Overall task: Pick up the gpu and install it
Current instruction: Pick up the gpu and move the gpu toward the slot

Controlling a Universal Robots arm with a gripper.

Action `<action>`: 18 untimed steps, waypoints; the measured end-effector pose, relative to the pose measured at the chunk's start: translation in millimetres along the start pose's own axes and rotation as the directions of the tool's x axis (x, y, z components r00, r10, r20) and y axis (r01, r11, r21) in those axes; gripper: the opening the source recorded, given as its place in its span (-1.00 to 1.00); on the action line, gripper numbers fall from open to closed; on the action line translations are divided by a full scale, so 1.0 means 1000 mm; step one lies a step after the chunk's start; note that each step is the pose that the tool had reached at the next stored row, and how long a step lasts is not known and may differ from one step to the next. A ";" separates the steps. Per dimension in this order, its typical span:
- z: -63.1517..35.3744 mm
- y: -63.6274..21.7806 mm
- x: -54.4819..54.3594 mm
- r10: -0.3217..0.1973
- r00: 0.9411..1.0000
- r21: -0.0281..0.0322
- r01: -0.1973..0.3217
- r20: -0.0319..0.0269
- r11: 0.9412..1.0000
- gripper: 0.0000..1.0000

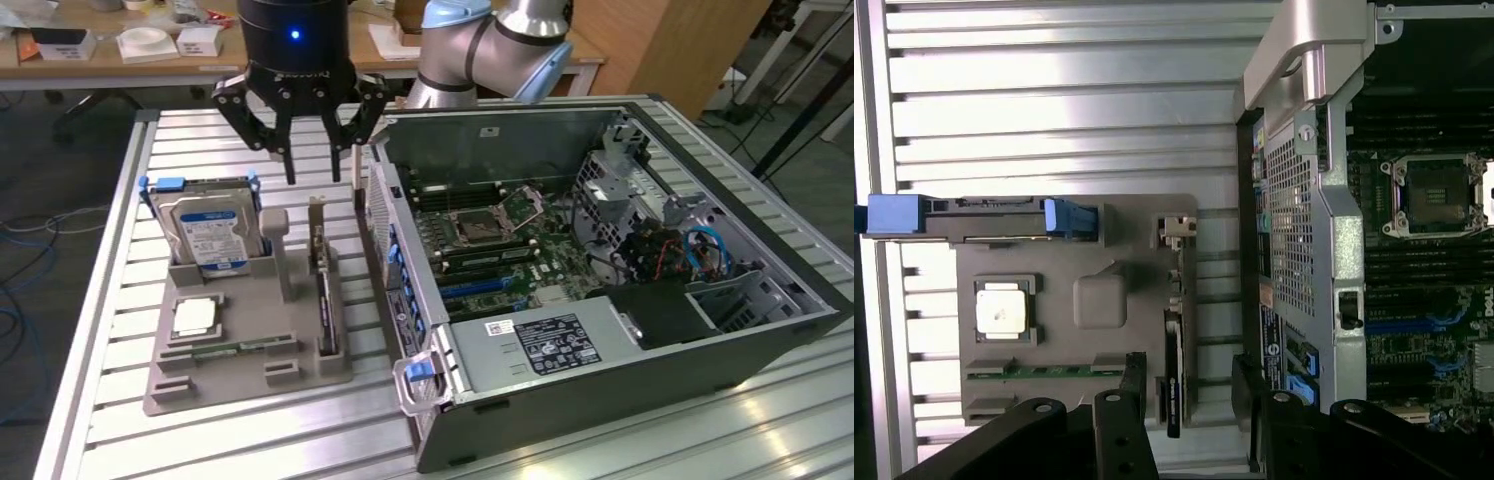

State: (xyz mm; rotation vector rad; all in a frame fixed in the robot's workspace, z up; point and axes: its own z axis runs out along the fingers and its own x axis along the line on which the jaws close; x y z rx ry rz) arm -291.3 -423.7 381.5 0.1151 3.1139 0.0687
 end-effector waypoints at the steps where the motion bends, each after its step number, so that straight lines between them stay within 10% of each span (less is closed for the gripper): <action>1: 0.0000 -0.0011 0.000 0.000 1.000 0.000 0.000 0.000 1.000 -0.06; 18: 0.0002 -0.0081 -0.001 0.000 1.000 0.000 0.000 0.000 1.000 -0.06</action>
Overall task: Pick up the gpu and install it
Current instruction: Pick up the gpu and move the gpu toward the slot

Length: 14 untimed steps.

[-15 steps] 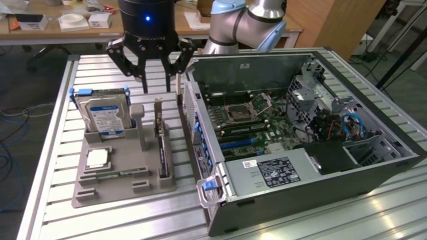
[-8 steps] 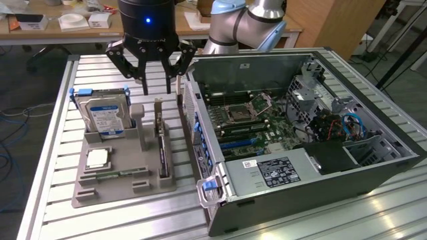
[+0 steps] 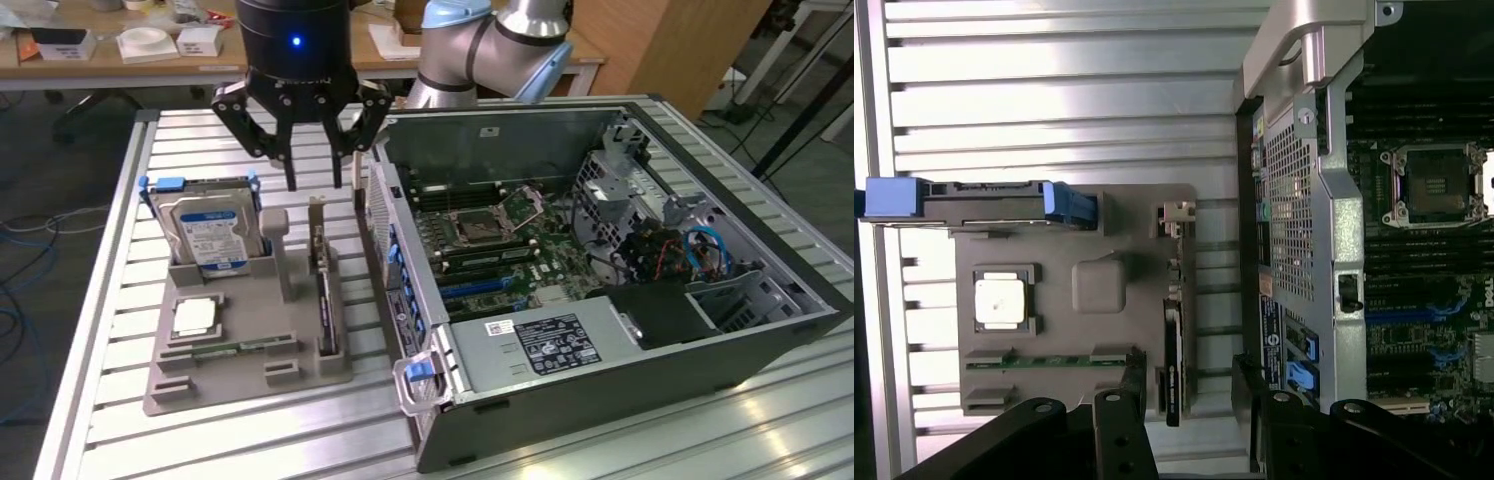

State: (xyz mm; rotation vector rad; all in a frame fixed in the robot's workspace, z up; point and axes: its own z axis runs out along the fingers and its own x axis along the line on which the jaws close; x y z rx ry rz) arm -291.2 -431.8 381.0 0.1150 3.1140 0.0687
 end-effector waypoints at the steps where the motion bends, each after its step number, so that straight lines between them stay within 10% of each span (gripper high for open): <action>1: 0.0001 -0.0005 0.000 0.000 1.000 0.000 0.000 0.000 1.000 -0.06; 14: 0.0030 -0.0070 0.000 0.000 1.000 0.000 0.000 0.000 1.000 -0.06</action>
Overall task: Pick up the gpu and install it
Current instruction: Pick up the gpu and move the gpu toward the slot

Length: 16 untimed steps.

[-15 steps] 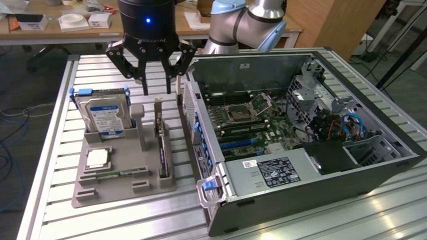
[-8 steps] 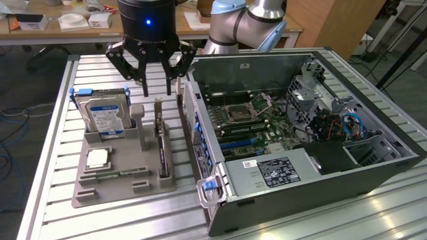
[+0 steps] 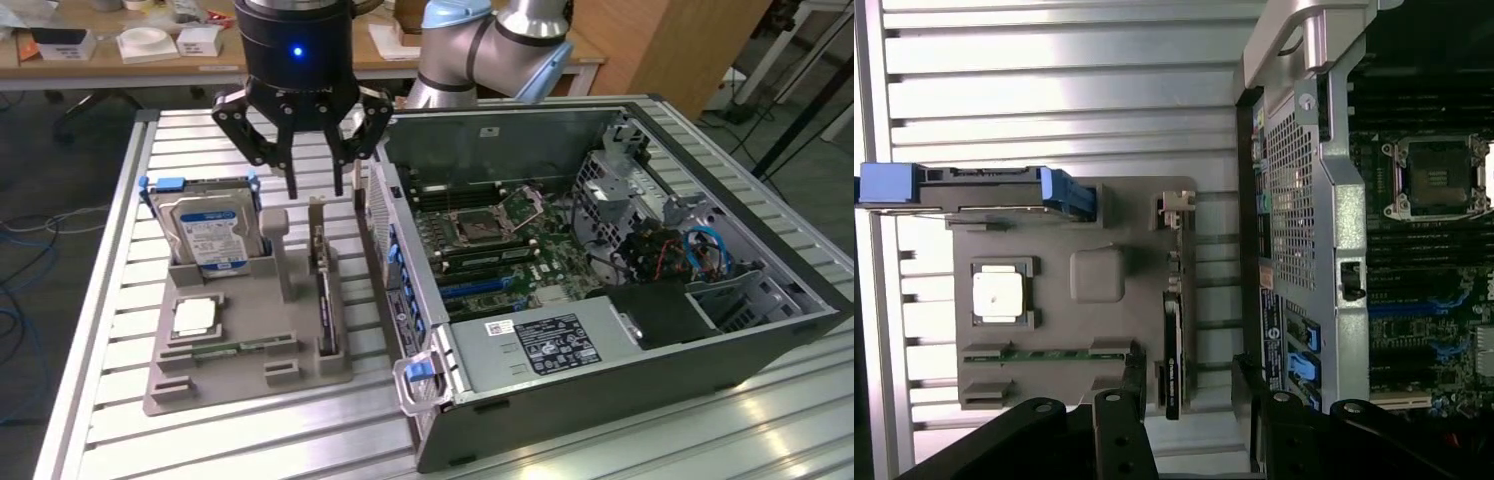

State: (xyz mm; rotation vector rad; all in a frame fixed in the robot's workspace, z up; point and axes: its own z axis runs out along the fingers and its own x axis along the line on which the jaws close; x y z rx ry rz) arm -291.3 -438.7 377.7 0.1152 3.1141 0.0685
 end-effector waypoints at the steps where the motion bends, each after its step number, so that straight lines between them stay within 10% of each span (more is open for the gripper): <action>1: 0.0004 -0.0006 0.000 0.000 1.000 0.000 0.000 0.000 1.000 -0.06; 16: 0.0061 -0.0058 0.000 0.000 1.000 0.000 0.000 0.000 1.000 -0.06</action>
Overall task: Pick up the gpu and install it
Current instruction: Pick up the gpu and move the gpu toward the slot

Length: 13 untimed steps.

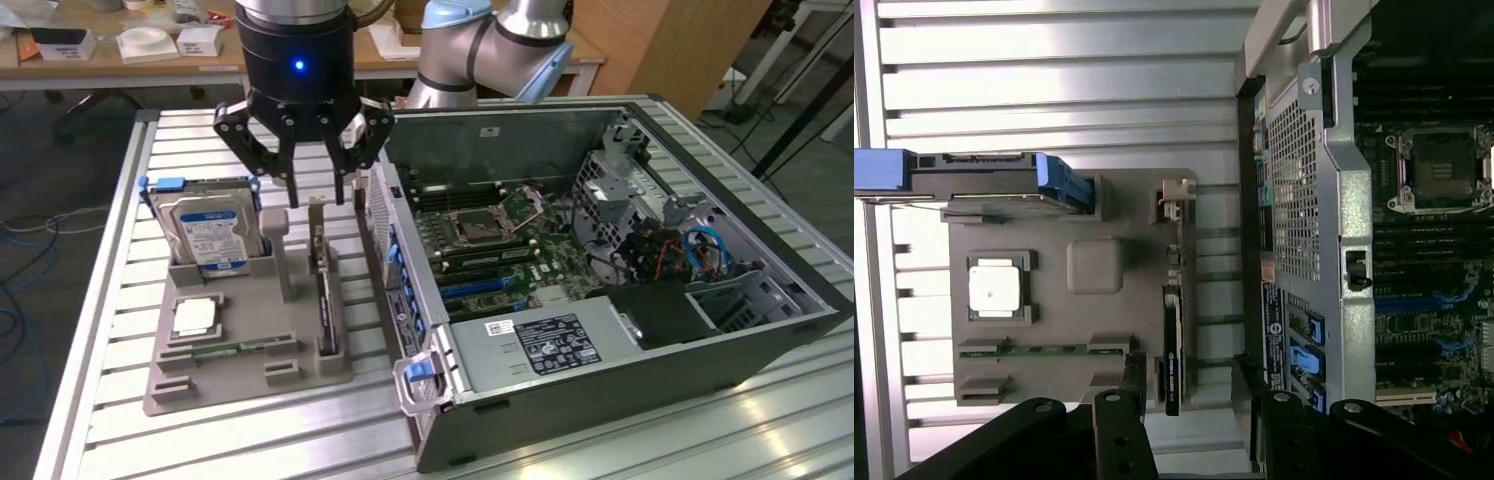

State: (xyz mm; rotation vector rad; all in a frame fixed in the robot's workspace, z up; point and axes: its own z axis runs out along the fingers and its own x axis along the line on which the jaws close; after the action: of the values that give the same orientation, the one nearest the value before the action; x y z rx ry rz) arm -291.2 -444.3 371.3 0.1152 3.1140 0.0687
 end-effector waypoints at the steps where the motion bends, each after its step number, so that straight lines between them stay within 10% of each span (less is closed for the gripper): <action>1: 0.0005 -0.0002 0.000 0.000 1.000 0.000 0.000 0.000 1.000 -0.06; 13: 0.0065 -0.0016 0.000 0.000 1.000 0.000 0.000 0.000 1.000 -0.06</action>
State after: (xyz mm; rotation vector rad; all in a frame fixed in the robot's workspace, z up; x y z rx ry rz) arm -291.3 -445.6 364.7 0.1153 3.1139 0.0688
